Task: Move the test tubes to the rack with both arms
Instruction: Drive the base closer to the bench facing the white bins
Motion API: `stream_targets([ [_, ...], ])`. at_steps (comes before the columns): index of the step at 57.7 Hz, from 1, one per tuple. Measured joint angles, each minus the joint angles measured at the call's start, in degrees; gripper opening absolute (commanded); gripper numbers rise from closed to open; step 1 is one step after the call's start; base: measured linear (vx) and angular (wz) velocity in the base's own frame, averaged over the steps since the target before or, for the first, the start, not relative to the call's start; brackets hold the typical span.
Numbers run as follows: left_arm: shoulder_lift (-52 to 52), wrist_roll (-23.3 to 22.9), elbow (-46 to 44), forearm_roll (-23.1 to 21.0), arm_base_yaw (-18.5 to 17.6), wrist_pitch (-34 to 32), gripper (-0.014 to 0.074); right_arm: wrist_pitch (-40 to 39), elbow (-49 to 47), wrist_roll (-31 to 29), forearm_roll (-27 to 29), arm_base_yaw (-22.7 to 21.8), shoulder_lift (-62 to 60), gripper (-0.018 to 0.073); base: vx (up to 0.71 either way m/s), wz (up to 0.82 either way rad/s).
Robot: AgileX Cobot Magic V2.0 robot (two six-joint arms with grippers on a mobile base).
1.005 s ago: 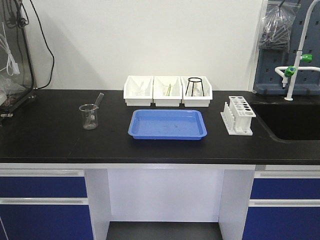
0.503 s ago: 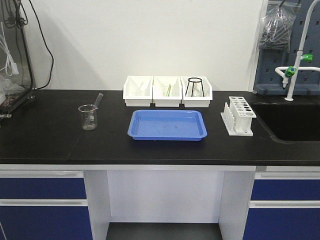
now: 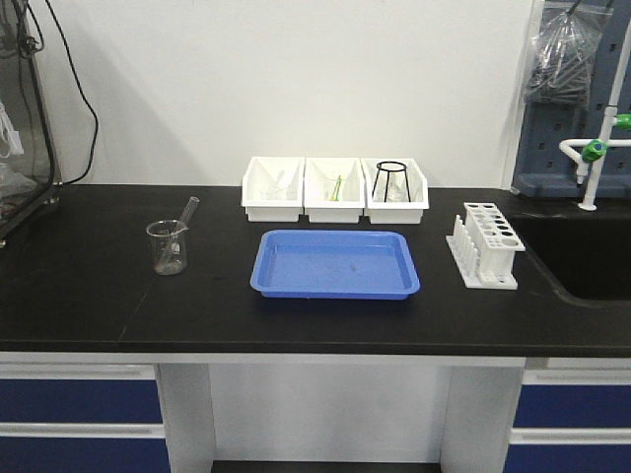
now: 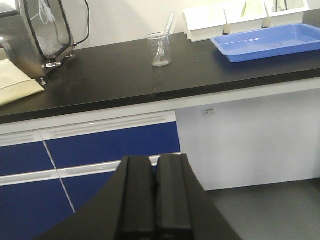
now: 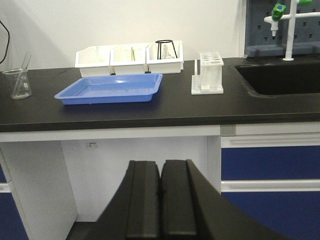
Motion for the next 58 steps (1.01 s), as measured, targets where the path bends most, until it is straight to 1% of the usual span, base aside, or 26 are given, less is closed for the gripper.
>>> stream_targets([
  [22,0.0,0.0,0.0,0.0,0.0,0.0,-0.002,0.0,0.0,0.0,0.0,0.0,0.0,-0.0007,0.3,-0.04],
  [40,0.0,0.0,0.0,0.0,0.0,0.0,-0.002,0.0,0.0,0.0,0.0,0.0,0.0,-0.0007,0.38,-0.12],
  [58,0.0,0.0,0.0,0.0,0.0,0.0,-0.002,0.0,0.0,0.0,0.0,0.0,0.0,-0.0007,0.39,0.0],
])
